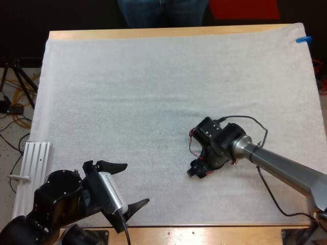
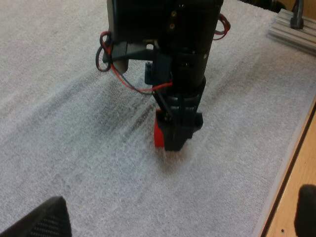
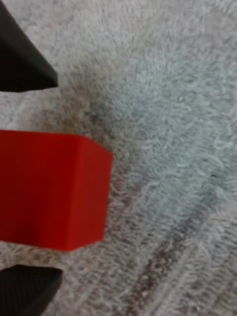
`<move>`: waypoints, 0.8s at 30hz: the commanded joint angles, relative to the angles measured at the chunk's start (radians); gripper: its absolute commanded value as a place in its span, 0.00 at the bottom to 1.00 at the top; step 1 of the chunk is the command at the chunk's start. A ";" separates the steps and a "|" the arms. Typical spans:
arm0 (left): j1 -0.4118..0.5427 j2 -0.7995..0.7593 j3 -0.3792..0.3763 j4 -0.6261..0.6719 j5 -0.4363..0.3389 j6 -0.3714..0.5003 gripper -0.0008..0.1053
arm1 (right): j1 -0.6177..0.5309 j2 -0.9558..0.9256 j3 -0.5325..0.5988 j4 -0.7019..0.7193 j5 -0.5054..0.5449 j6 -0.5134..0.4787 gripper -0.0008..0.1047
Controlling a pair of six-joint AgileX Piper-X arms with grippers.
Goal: Stack red cube on blue cube
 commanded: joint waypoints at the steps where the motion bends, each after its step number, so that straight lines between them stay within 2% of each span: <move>1: -0.006 0.001 -0.006 -0.003 -0.005 0.006 0.83 | 0.003 0.010 -0.008 -0.002 -0.010 0.003 0.65; 4: -0.006 0.001 -0.006 -0.003 -0.005 0.017 0.83 | 0.003 0.026 -0.008 -0.002 -0.010 0.003 0.53; 6: -0.006 0.001 -0.006 -0.003 -0.005 0.017 0.83 | 0.003 0.035 -0.008 0.000 -0.010 0.003 0.35; 9: -0.006 0.001 -0.006 -0.003 -0.005 0.017 0.83 | 0.003 0.035 -0.015 0.002 -0.007 0.003 0.22; 13: -0.006 0.001 -0.006 -0.003 -0.005 0.017 0.83 | 0.003 0.035 -0.056 0.028 0.027 0.003 0.20; 18: -0.006 0.001 -0.006 -0.003 -0.002 0.017 0.83 | 0.003 0.006 -0.161 0.117 0.095 -0.005 0.20; 24: -0.006 0.001 -0.006 -0.003 -0.002 0.017 0.83 | -0.017 -0.091 -0.201 0.143 0.156 0.005 0.20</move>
